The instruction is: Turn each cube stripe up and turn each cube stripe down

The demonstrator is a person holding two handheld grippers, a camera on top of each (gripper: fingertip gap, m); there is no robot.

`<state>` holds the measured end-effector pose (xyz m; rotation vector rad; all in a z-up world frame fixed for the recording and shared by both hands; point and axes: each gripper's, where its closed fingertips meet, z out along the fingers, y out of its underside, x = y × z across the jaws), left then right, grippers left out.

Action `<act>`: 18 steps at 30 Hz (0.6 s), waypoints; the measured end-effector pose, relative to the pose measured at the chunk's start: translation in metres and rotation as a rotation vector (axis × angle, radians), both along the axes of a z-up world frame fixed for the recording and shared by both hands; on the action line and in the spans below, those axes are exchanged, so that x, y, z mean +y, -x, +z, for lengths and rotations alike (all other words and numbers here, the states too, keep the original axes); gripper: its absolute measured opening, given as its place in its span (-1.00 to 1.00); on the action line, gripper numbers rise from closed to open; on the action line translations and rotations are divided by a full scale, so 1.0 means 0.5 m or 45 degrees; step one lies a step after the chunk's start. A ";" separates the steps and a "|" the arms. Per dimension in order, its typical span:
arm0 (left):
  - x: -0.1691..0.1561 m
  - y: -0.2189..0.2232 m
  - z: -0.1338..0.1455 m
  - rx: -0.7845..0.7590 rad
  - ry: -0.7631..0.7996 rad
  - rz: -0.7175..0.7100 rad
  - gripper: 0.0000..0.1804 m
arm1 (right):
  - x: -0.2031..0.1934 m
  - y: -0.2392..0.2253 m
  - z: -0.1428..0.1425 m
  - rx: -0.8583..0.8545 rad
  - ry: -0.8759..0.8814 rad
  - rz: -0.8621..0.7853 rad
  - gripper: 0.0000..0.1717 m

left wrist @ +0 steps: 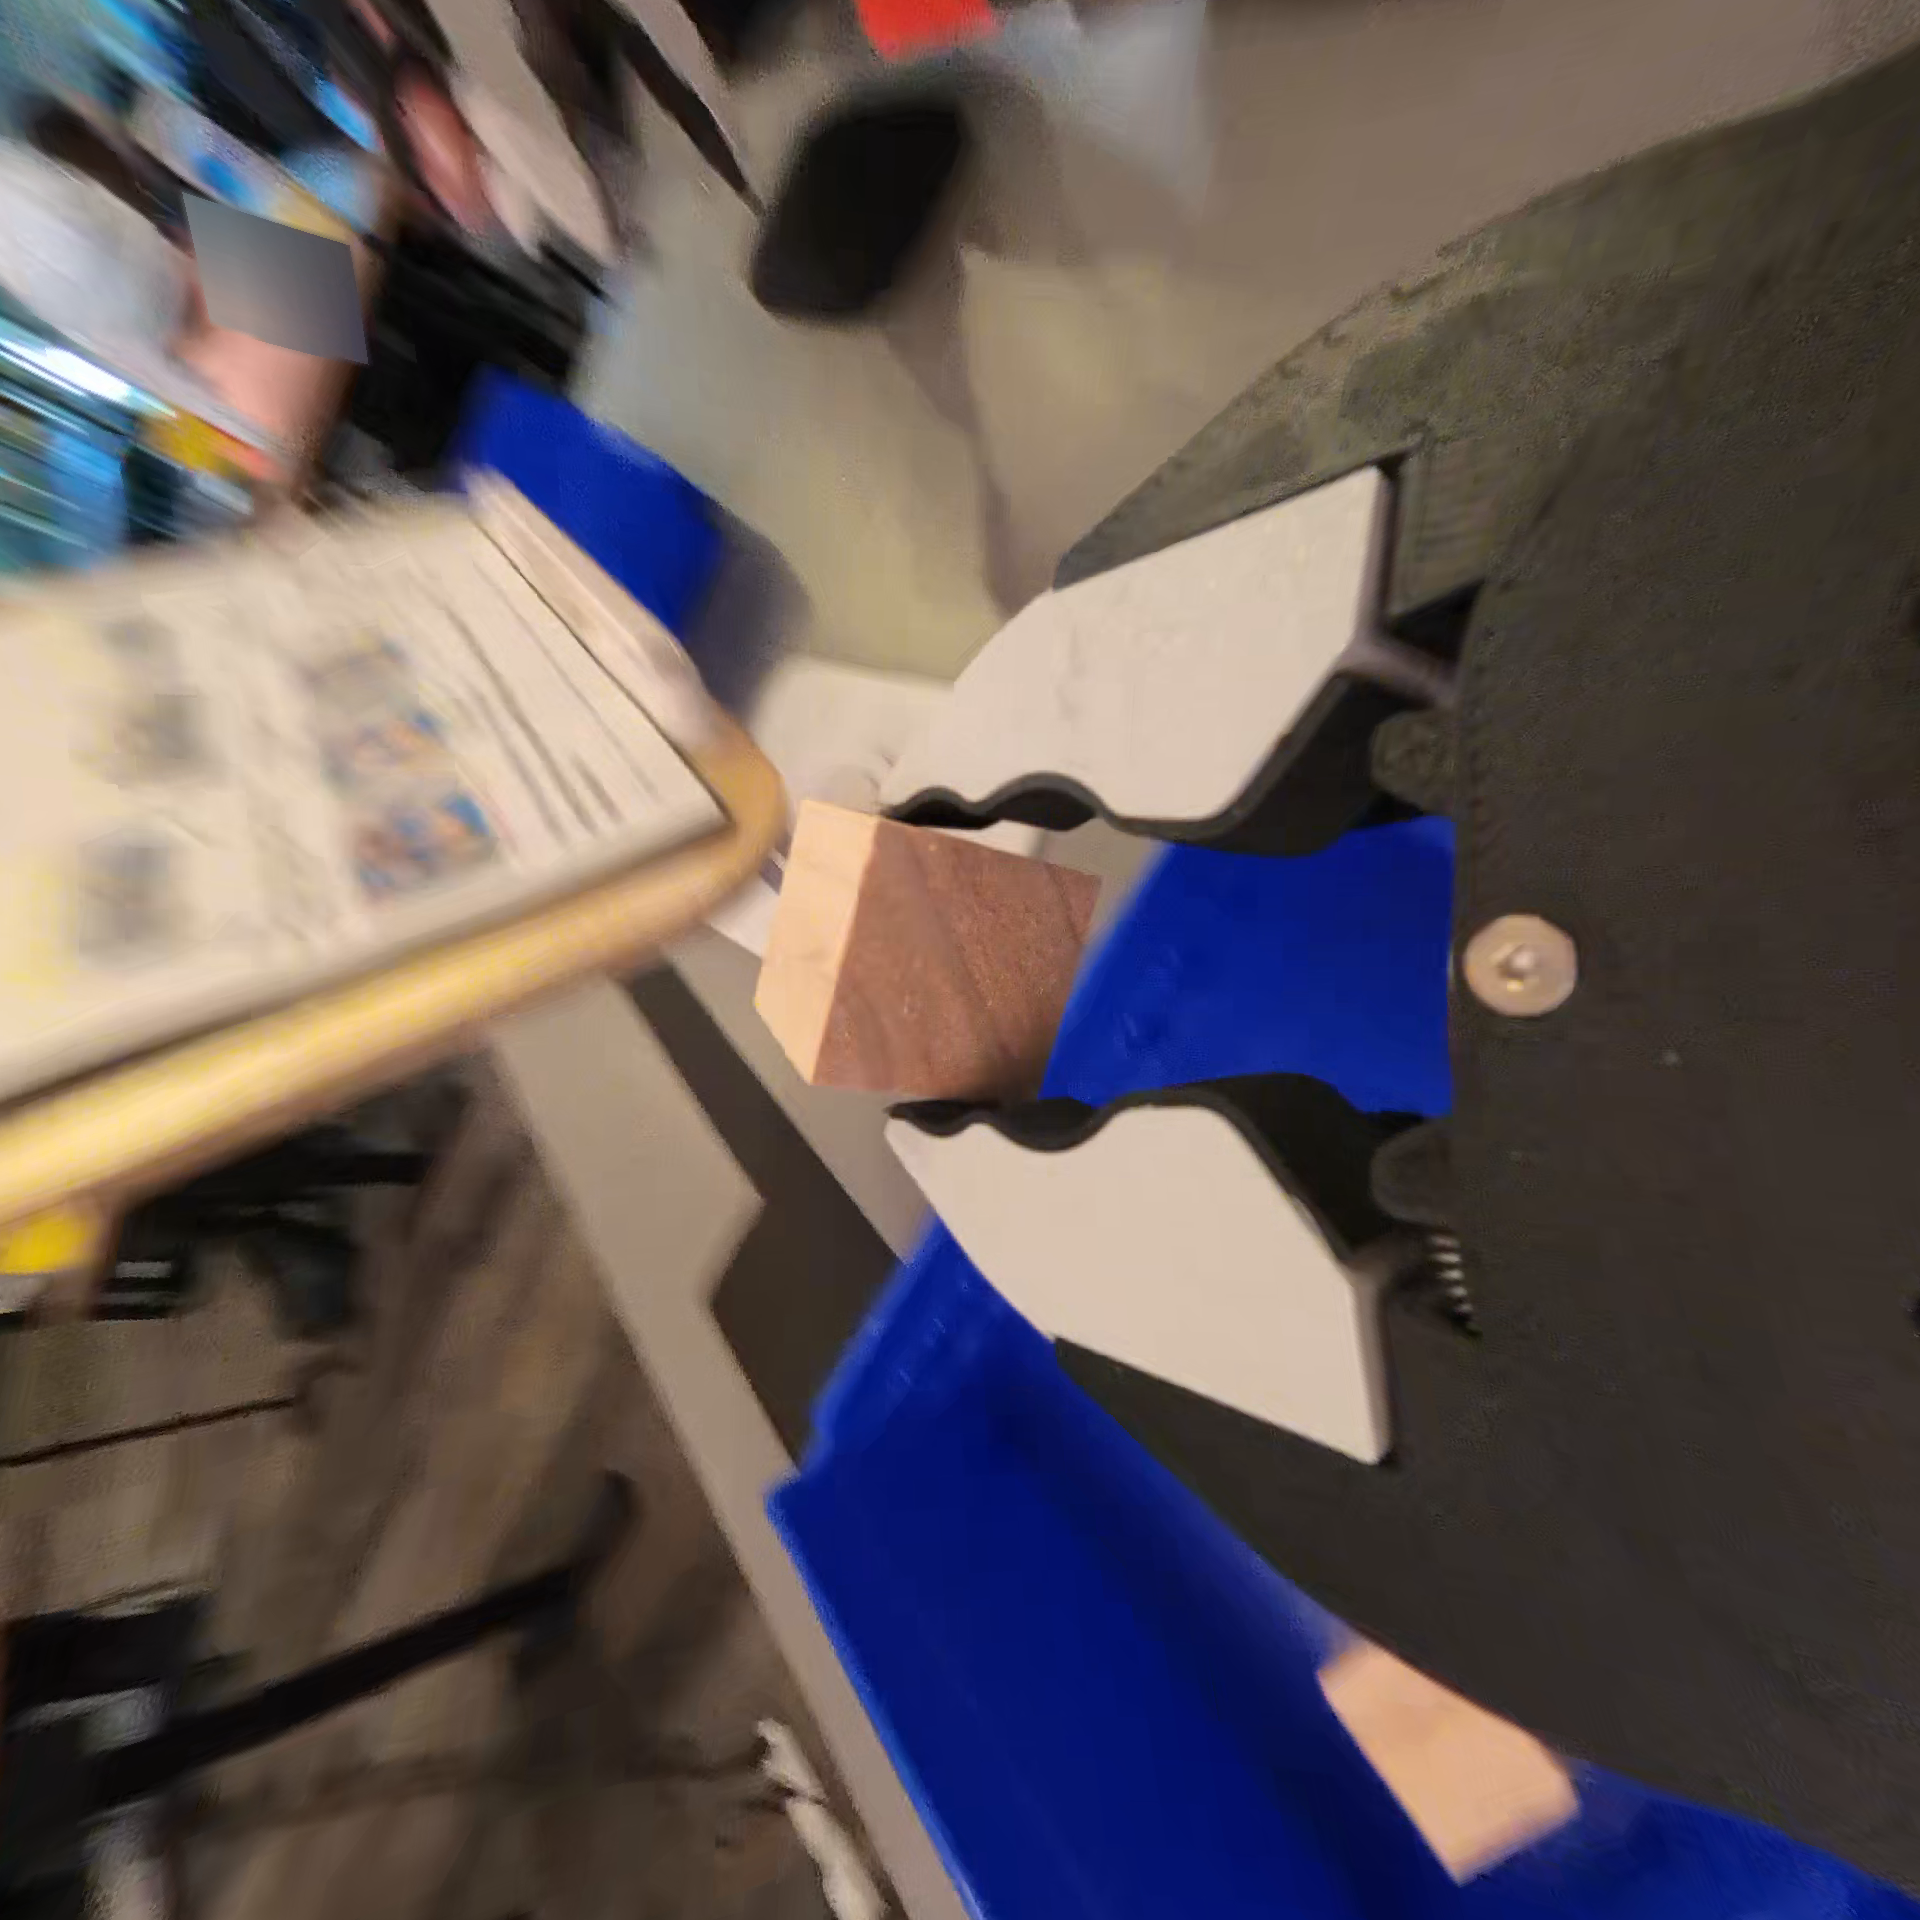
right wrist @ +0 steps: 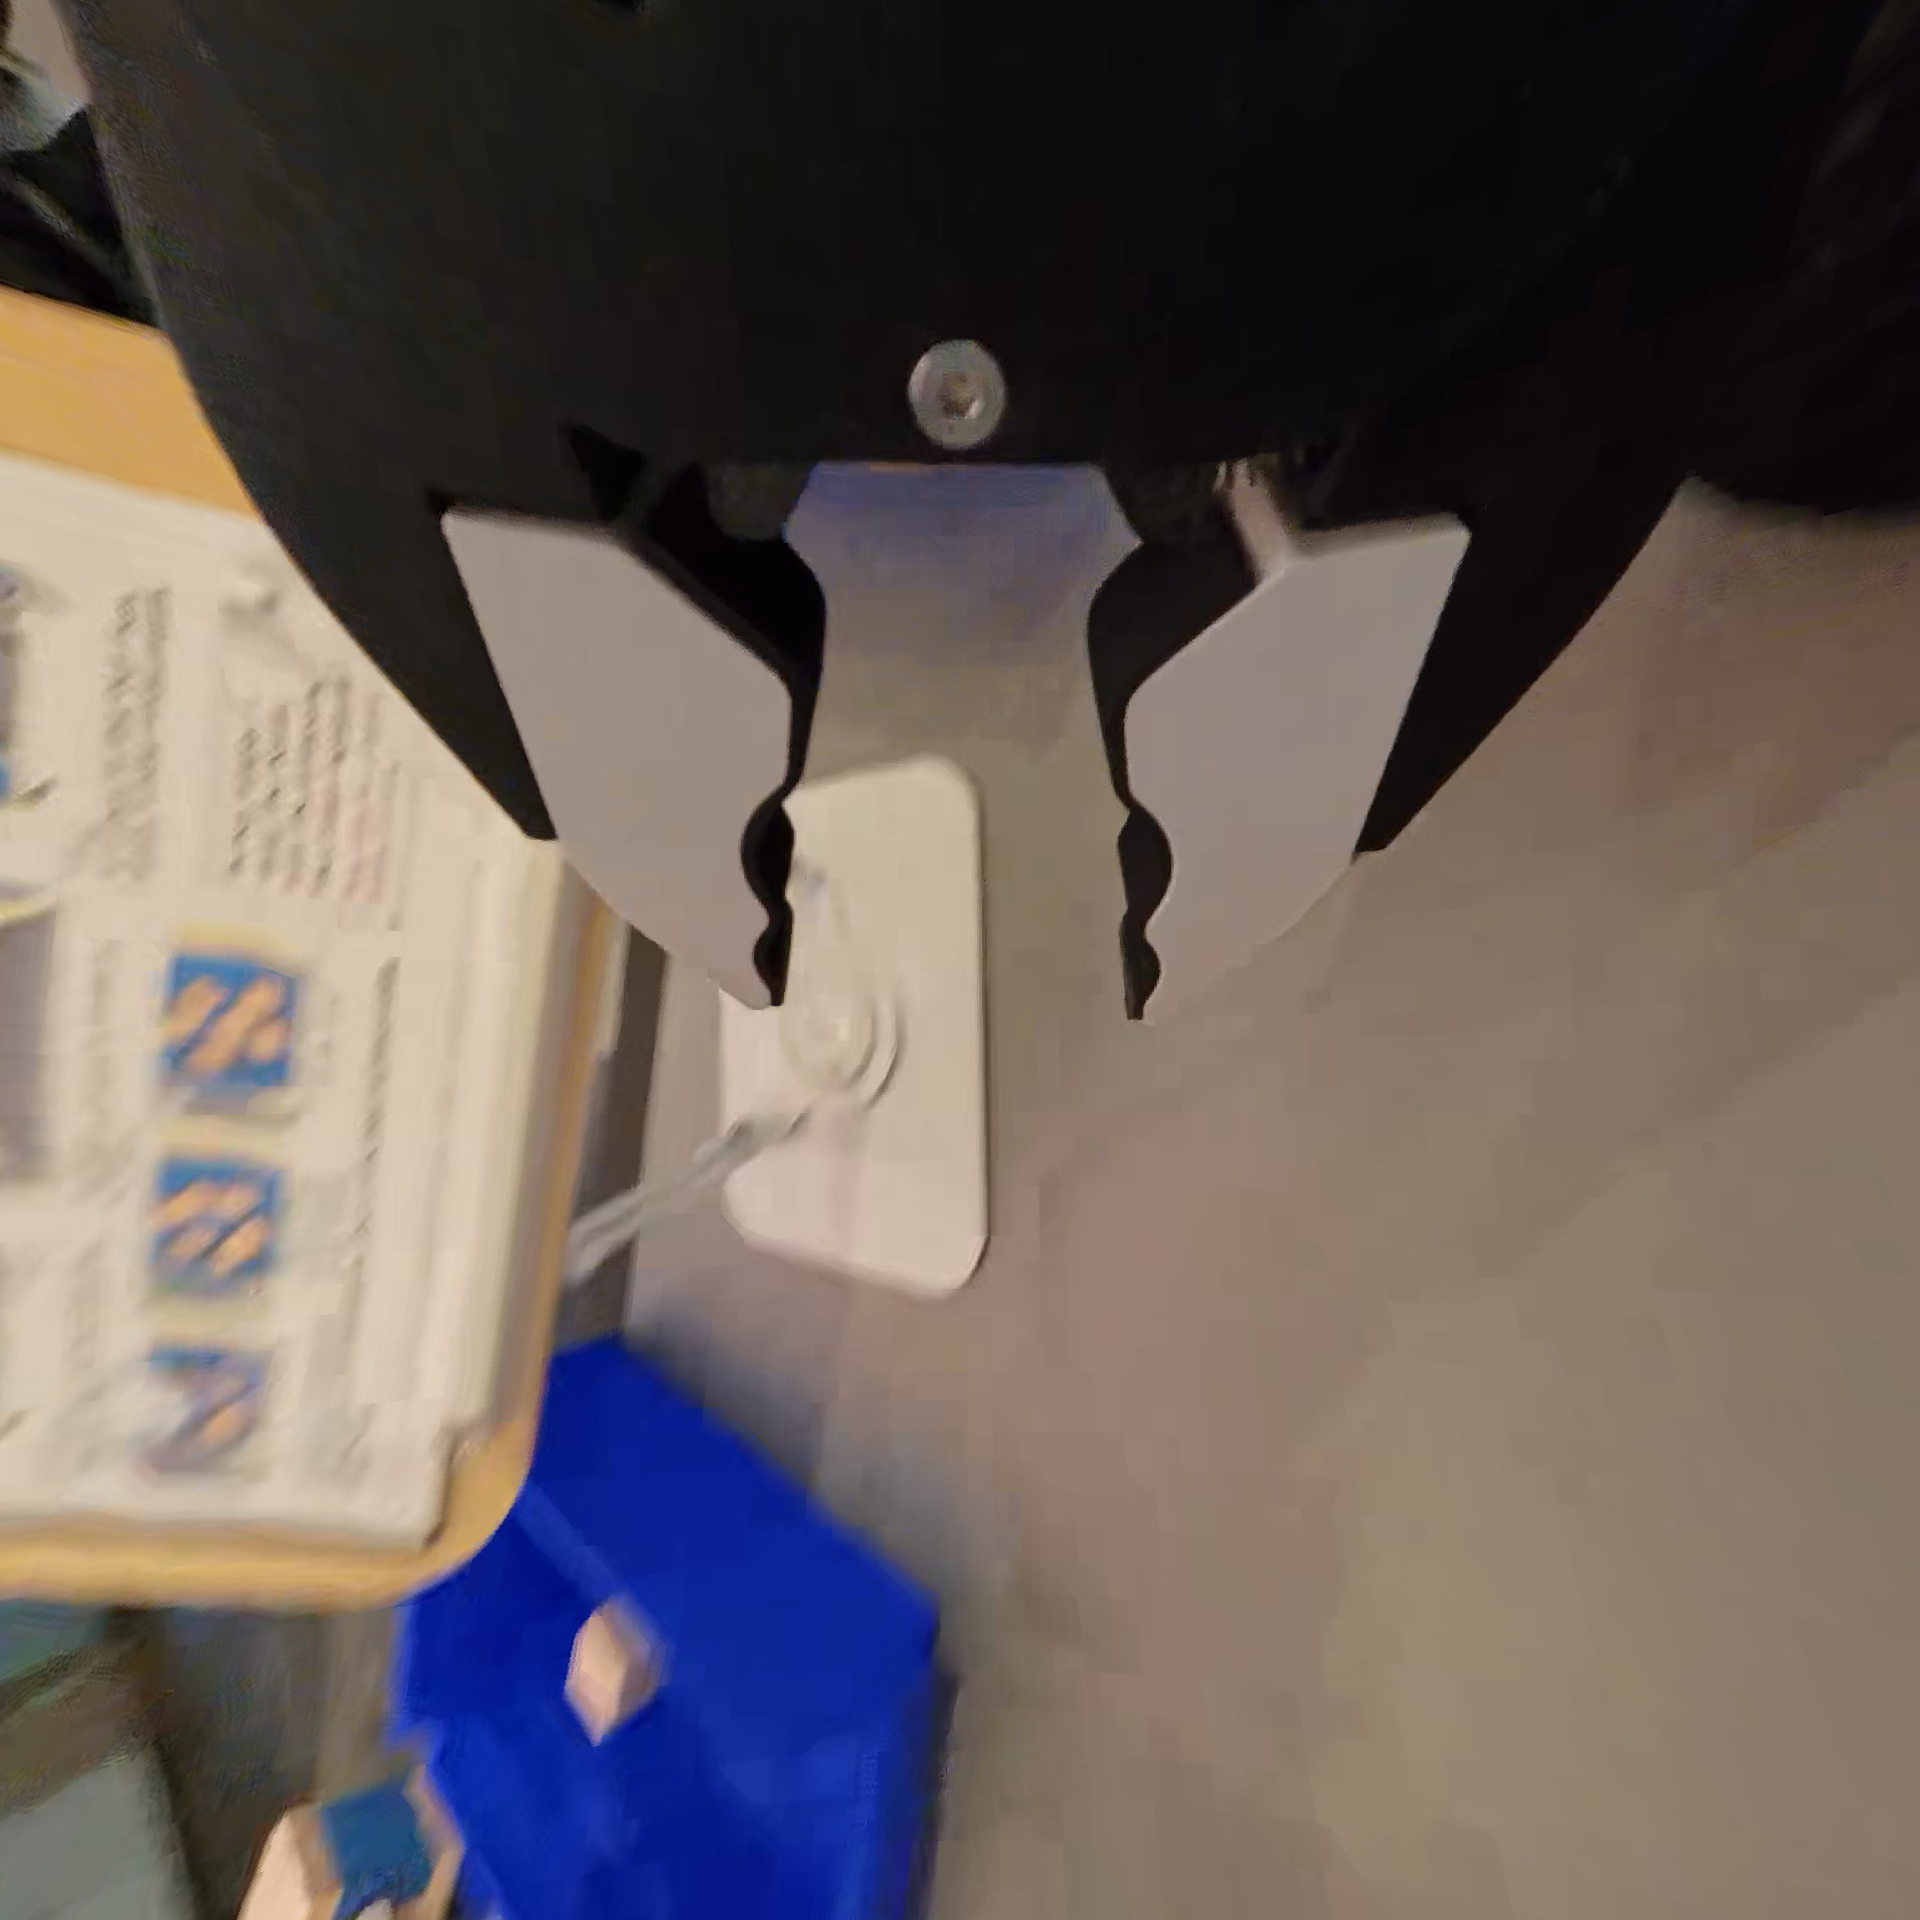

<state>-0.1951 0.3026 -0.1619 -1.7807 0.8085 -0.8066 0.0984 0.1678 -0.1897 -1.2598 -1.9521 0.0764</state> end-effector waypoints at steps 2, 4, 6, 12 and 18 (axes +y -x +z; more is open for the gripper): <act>-0.088 -0.026 0.067 -0.292 -0.081 -0.030 -0.45 | -0.011 0.076 0.037 0.150 -0.126 0.029 -0.25; -0.172 -0.061 0.101 -0.539 -0.084 -0.090 -0.46 | -0.026 0.138 0.058 0.228 -0.218 0.062 -0.19; -0.247 -0.105 0.110 -0.692 -0.074 -0.169 -0.46 | -0.047 0.192 0.085 0.317 -0.306 0.107 -0.18; -0.367 -0.232 0.092 -0.737 -0.196 -0.260 -0.46 | -0.124 0.274 0.118 0.473 0.039 0.166 -0.20; -0.407 -0.310 0.105 -0.724 -0.333 -0.303 -0.46 | -0.155 0.291 0.121 0.668 0.682 0.118 -0.28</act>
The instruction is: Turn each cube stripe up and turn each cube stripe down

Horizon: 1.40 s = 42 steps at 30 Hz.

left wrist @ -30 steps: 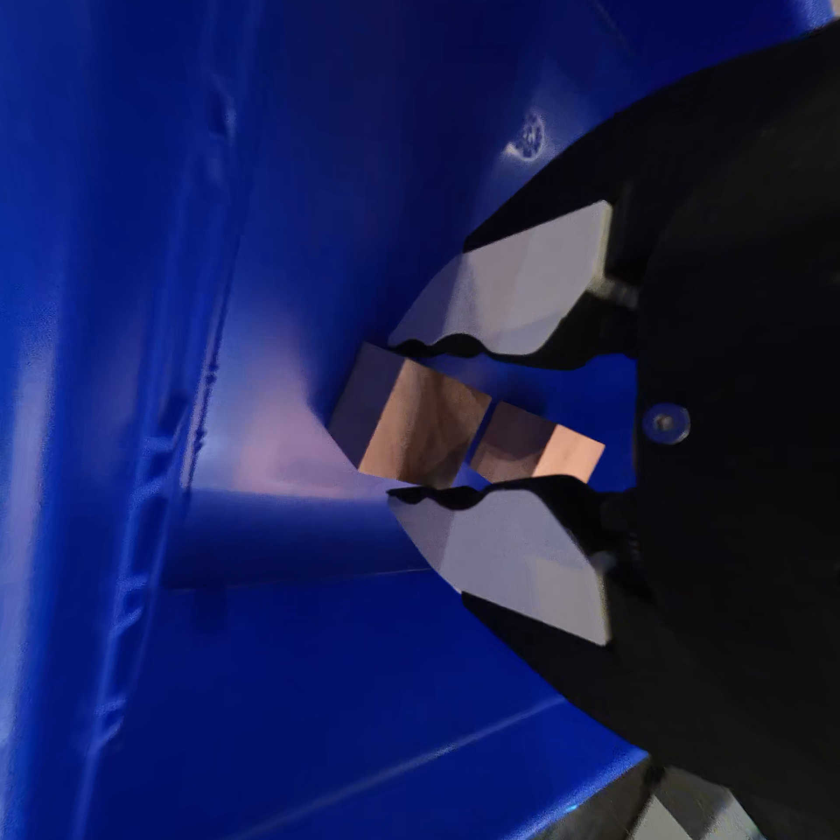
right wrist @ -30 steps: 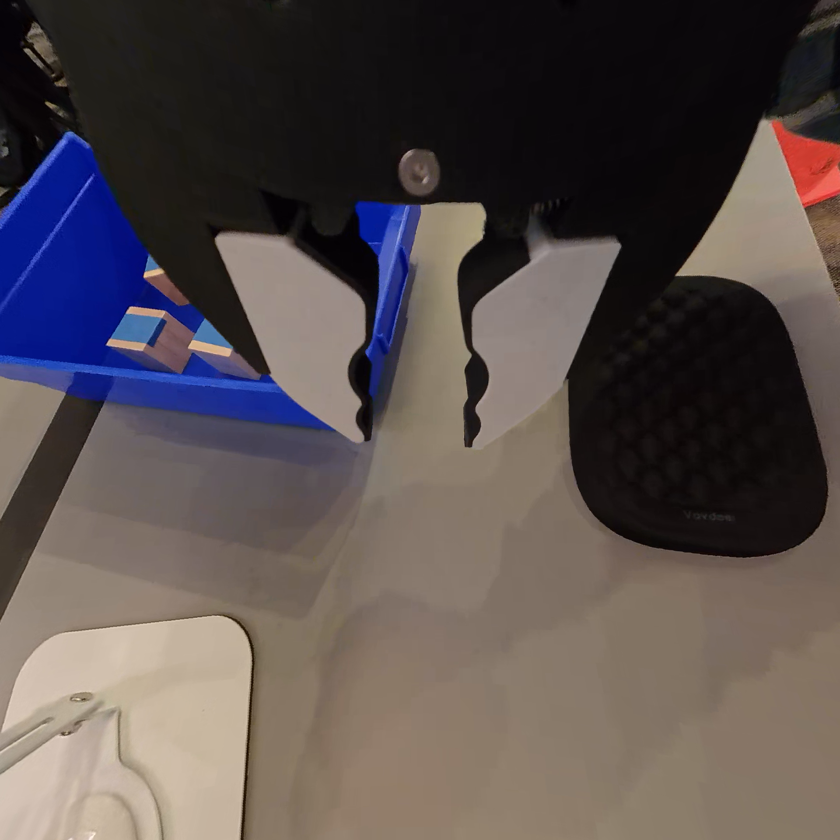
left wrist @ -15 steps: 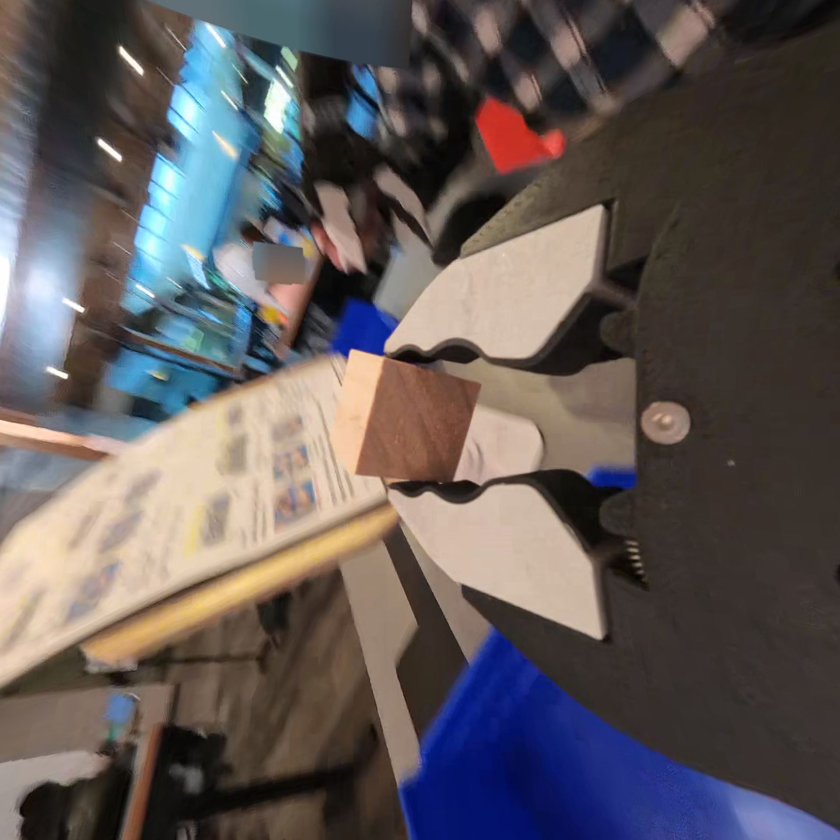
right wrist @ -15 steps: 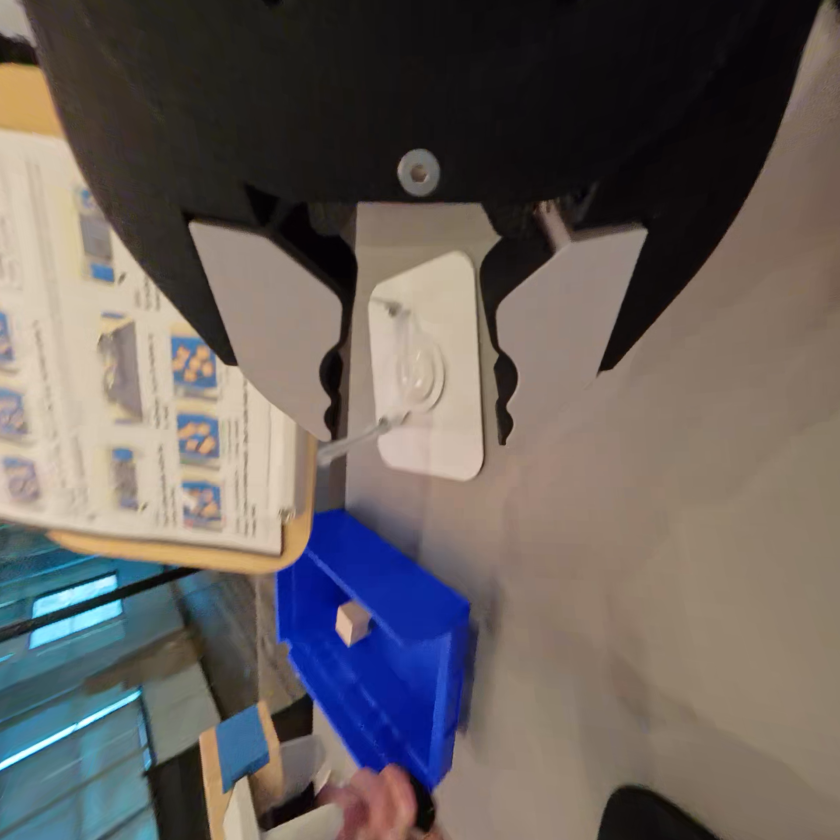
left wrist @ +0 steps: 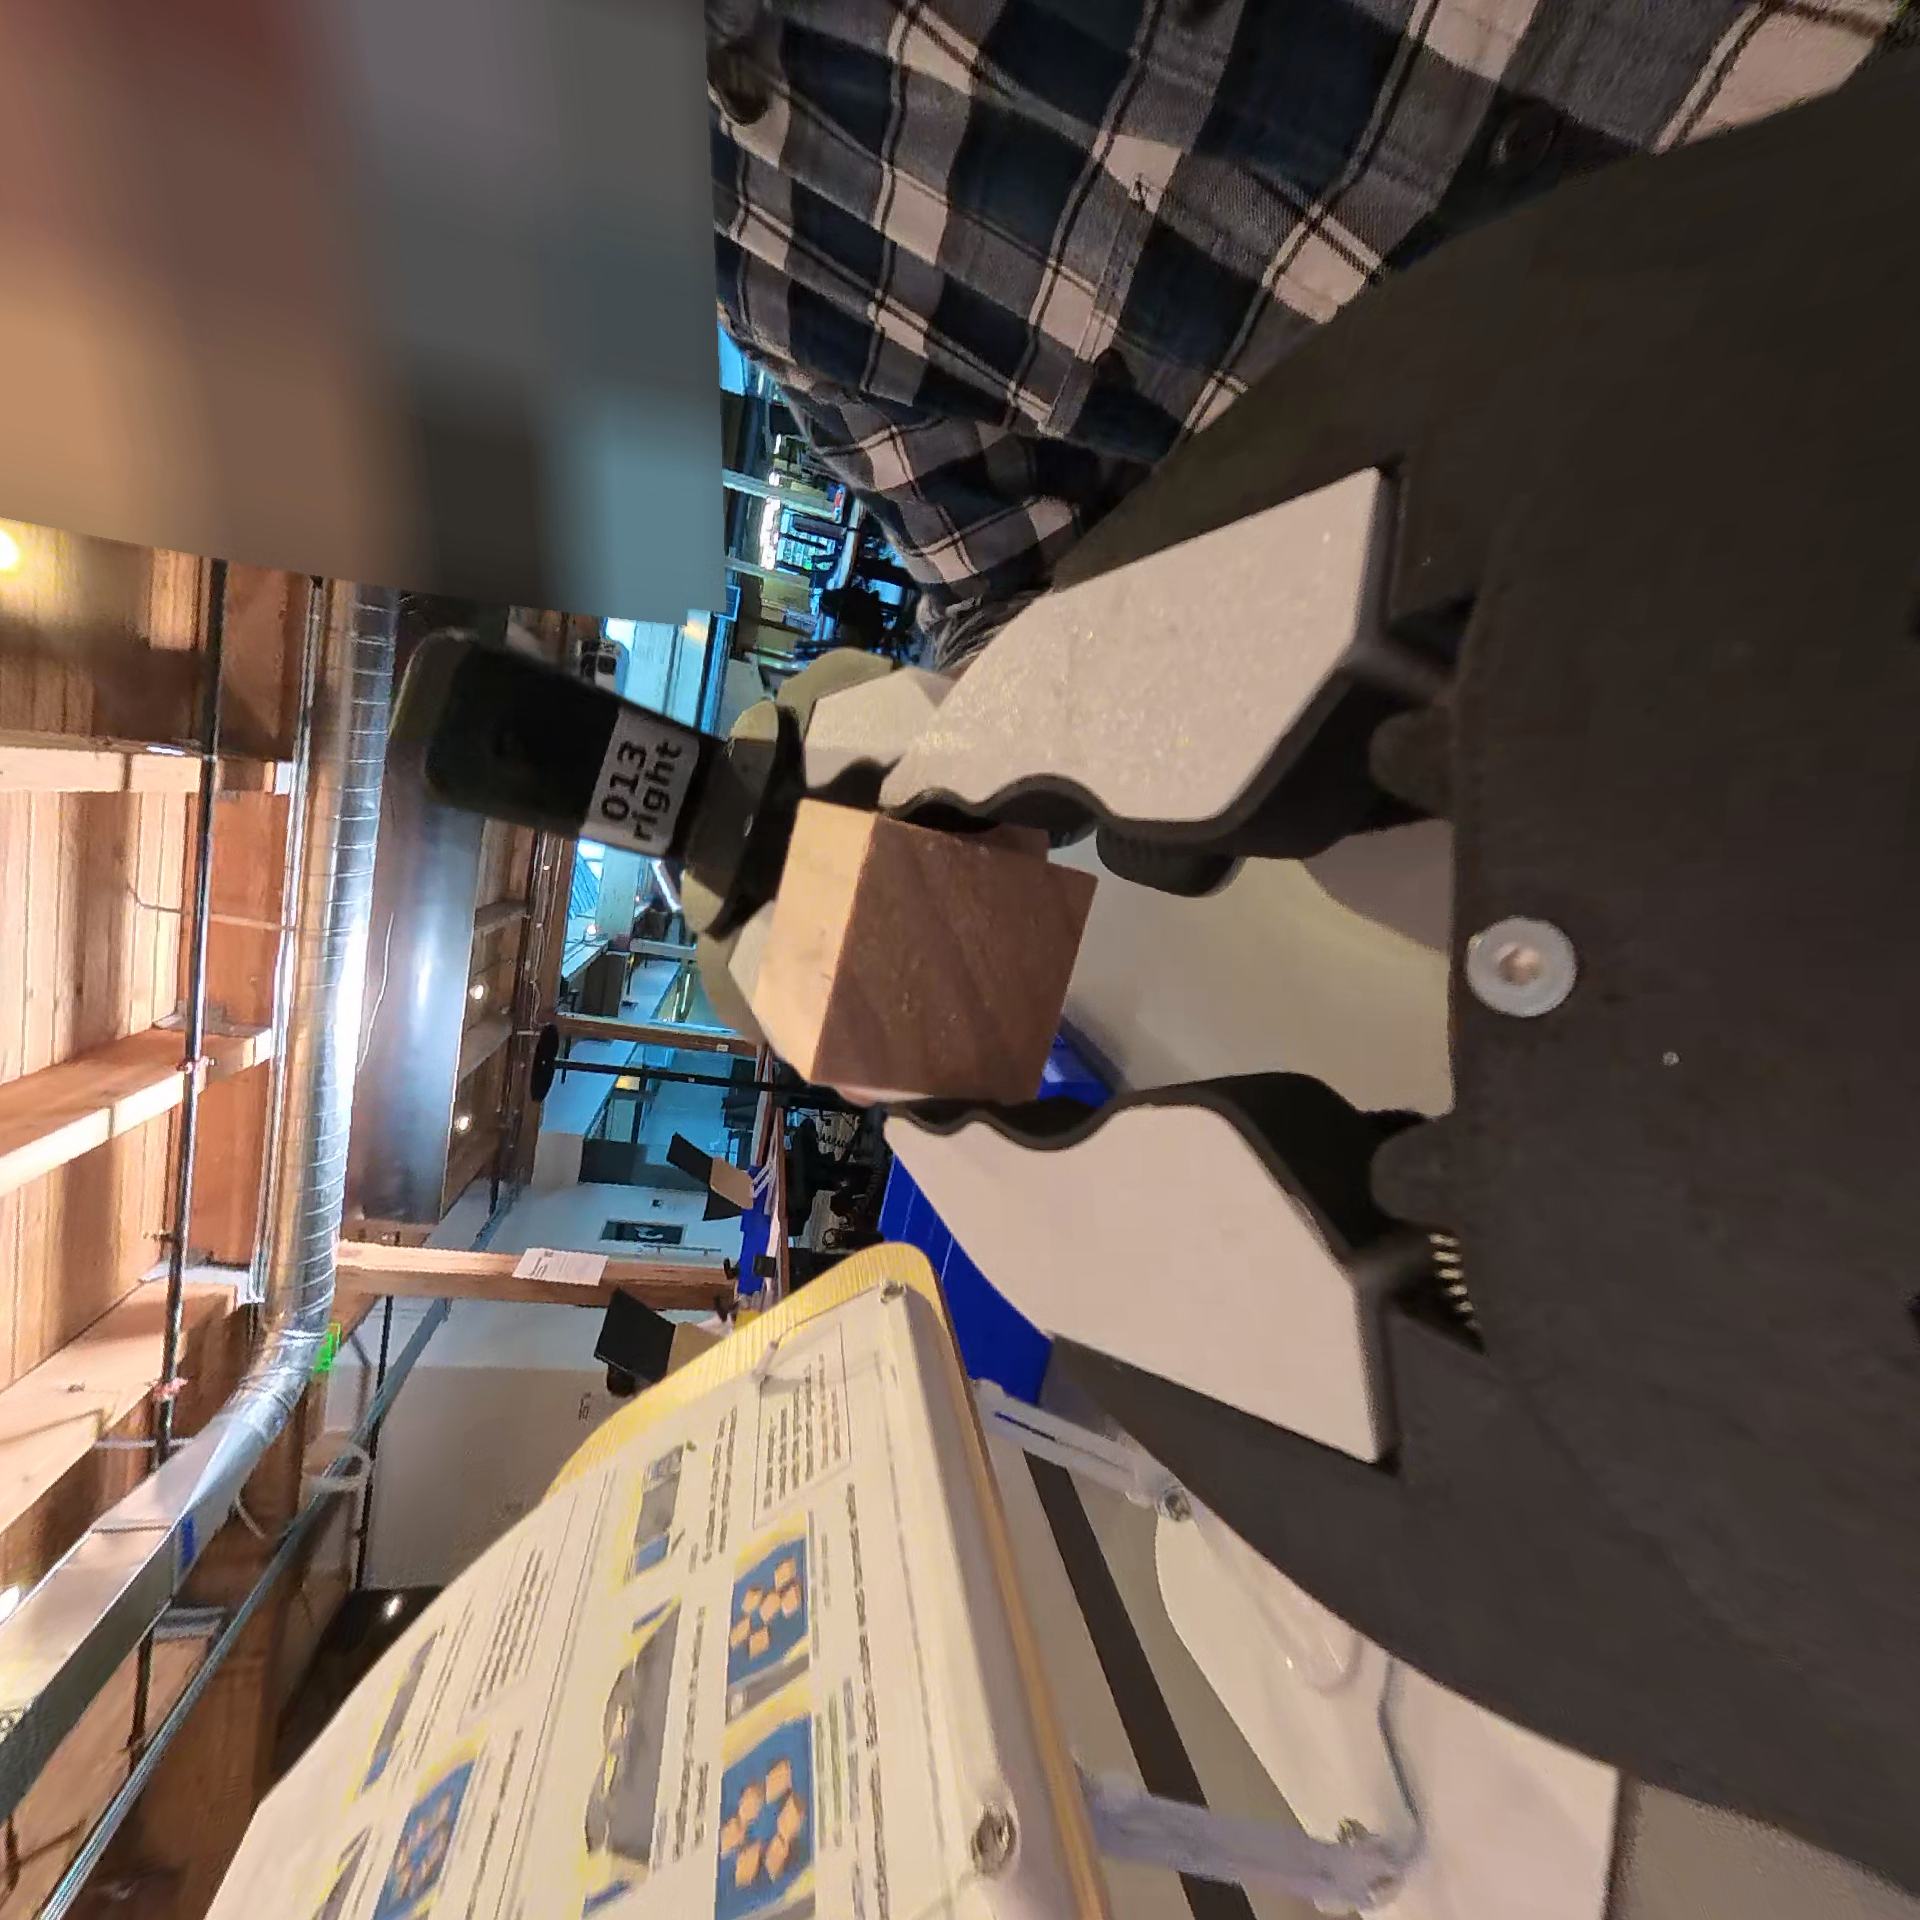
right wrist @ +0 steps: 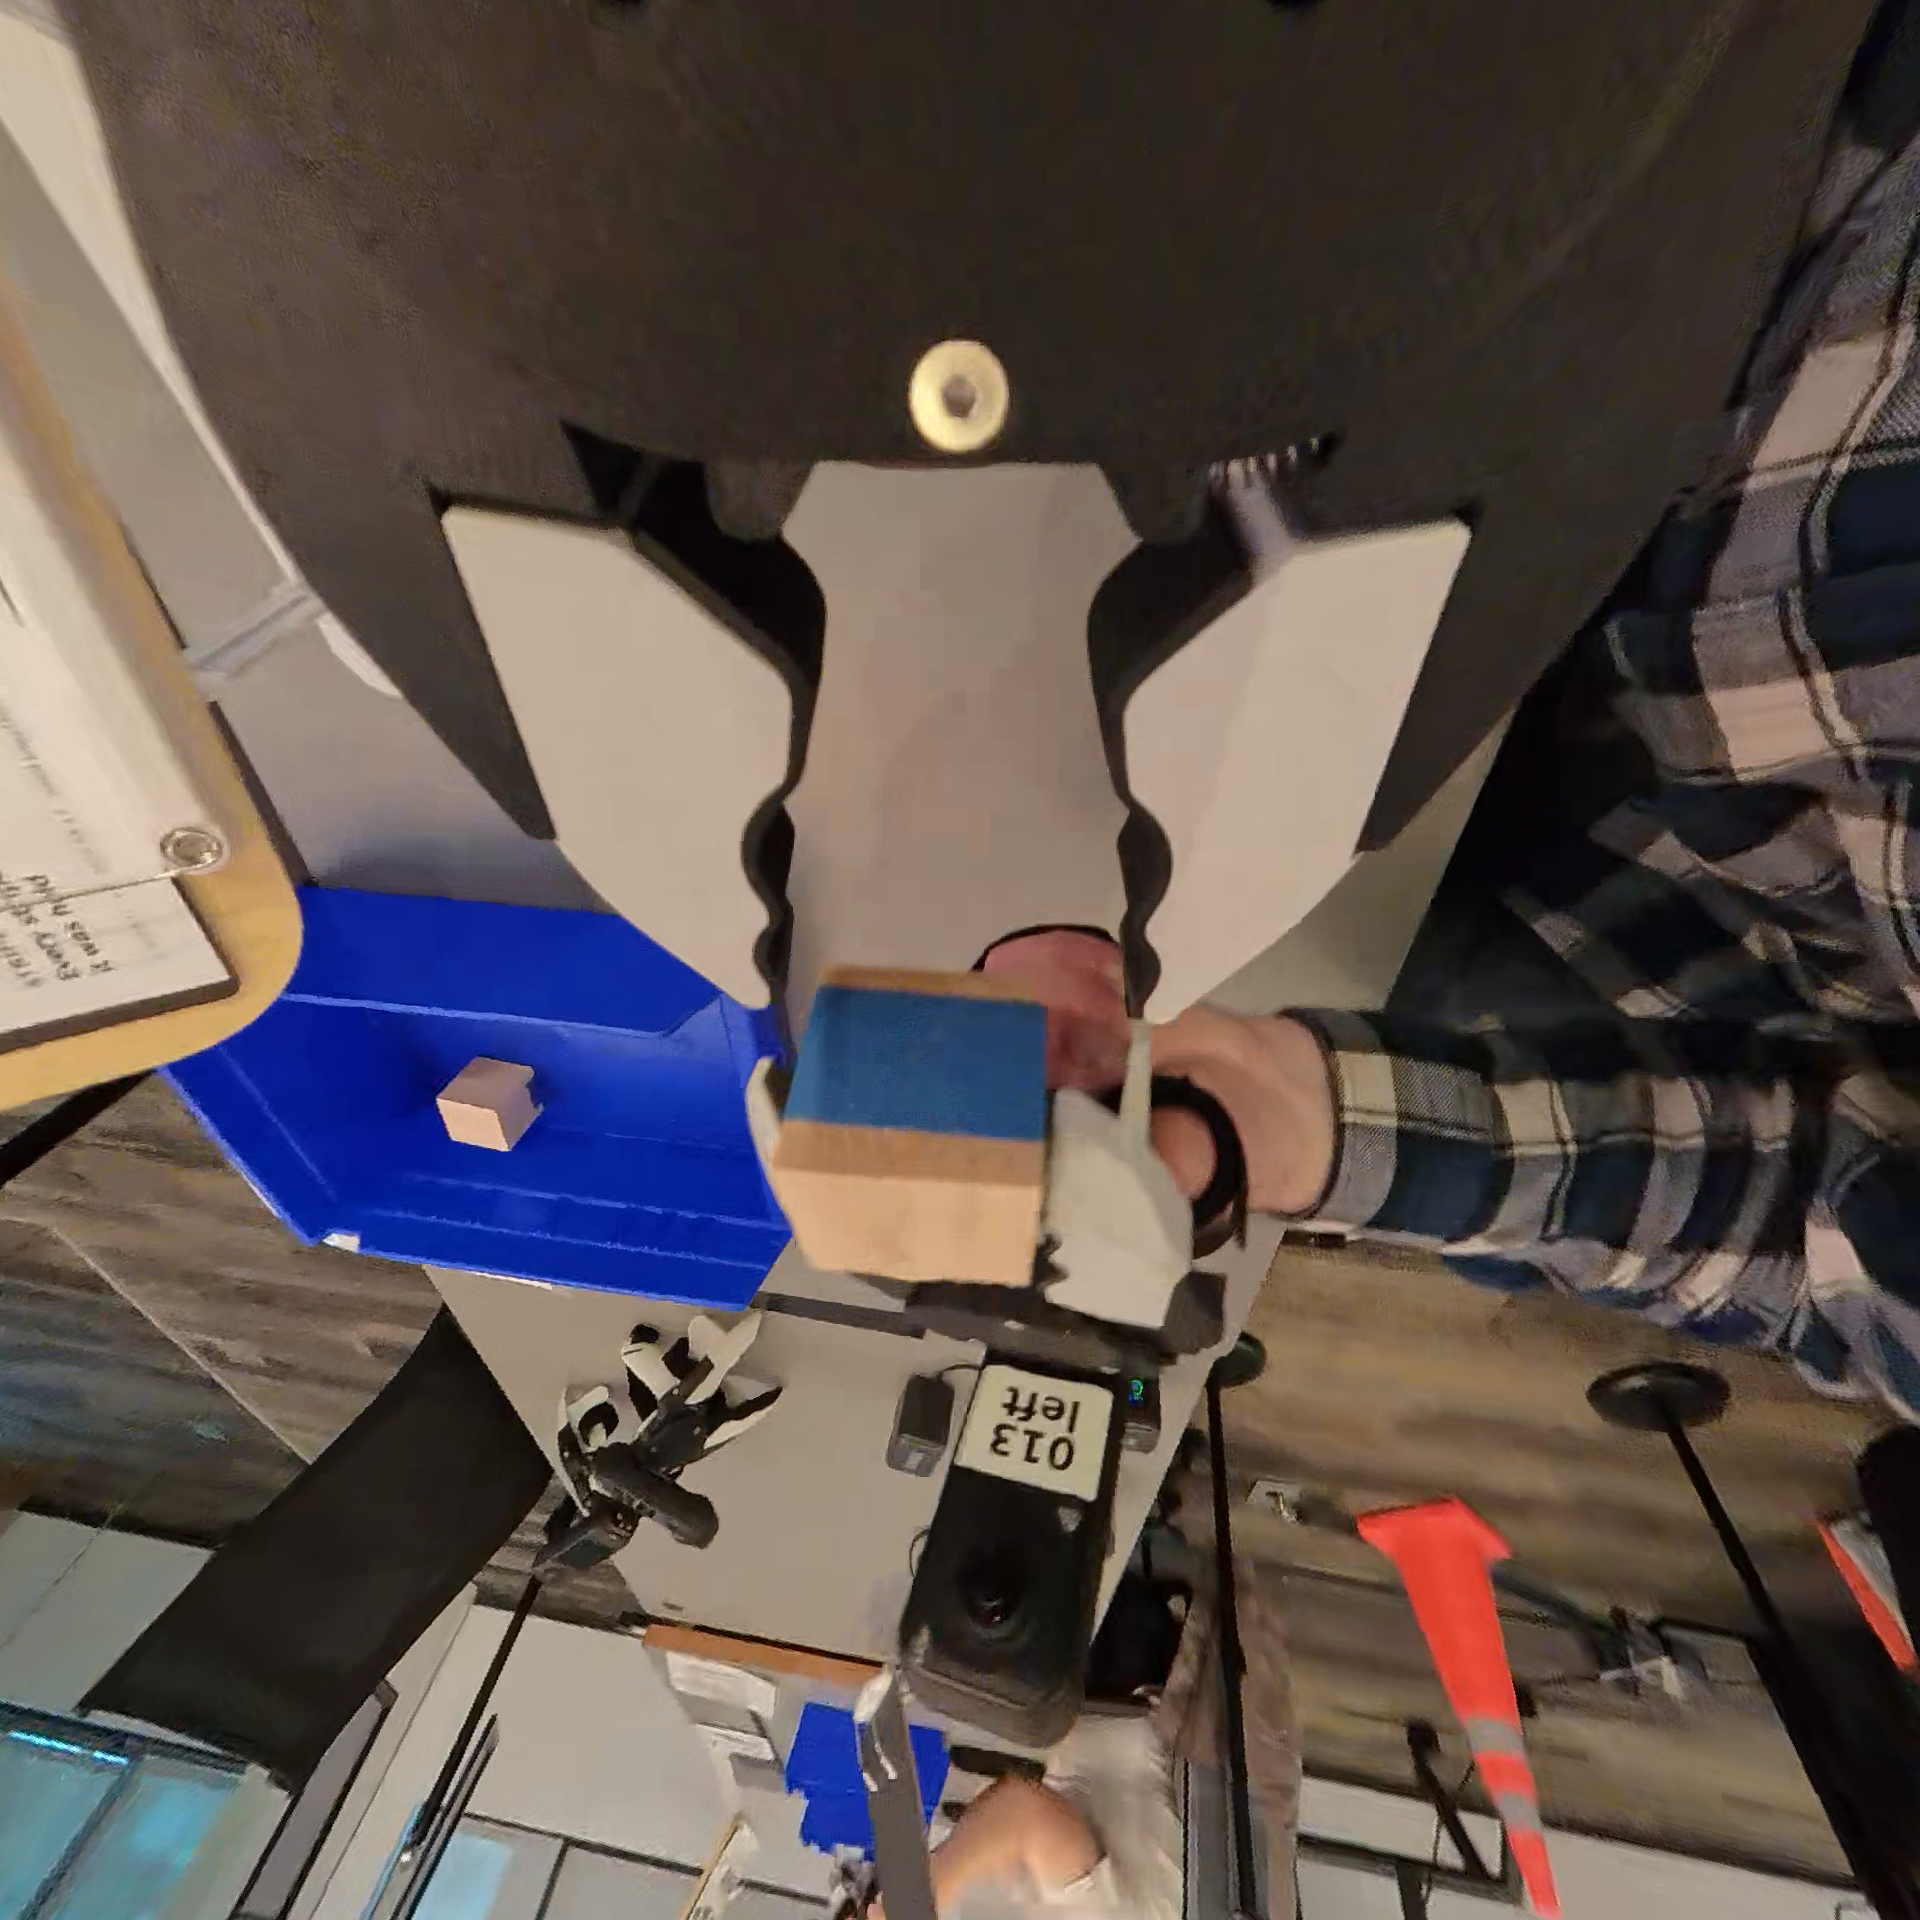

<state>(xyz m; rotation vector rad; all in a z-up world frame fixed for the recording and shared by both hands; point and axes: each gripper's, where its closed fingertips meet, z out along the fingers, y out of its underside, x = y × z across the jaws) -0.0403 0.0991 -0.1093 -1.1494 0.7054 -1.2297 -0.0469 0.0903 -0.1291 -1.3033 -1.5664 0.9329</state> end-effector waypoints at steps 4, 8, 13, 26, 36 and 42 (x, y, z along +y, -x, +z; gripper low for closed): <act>-0.004 -0.036 -0.006 0.003 -0.018 -0.028 -0.46 | 0.003 -0.002 -0.006 0.038 0.032 -0.006 -0.45; 0.000 -0.053 -0.011 -0.009 -0.016 -0.043 -0.45 | 0.007 -0.018 -0.009 0.051 0.056 -0.014 -0.48; 0.001 -0.053 -0.004 -0.002 -0.034 -0.043 -0.43 | 0.030 -0.112 -0.010 -0.105 -0.032 -0.005 -0.48; 0.006 0.003 -0.056 0.091 0.002 0.055 -0.80 | 0.441 -0.841 -0.207 -1.398 -0.020 -0.440 -0.47; 0.005 -0.004 -0.075 0.207 0.038 0.044 -0.79 | 0.528 -0.943 -0.401 -1.828 0.117 -0.338 -0.46; 0.002 -0.001 -0.075 0.218 0.027 0.035 -0.79 | 0.535 -0.954 -0.393 -1.912 0.140 -0.341 -0.26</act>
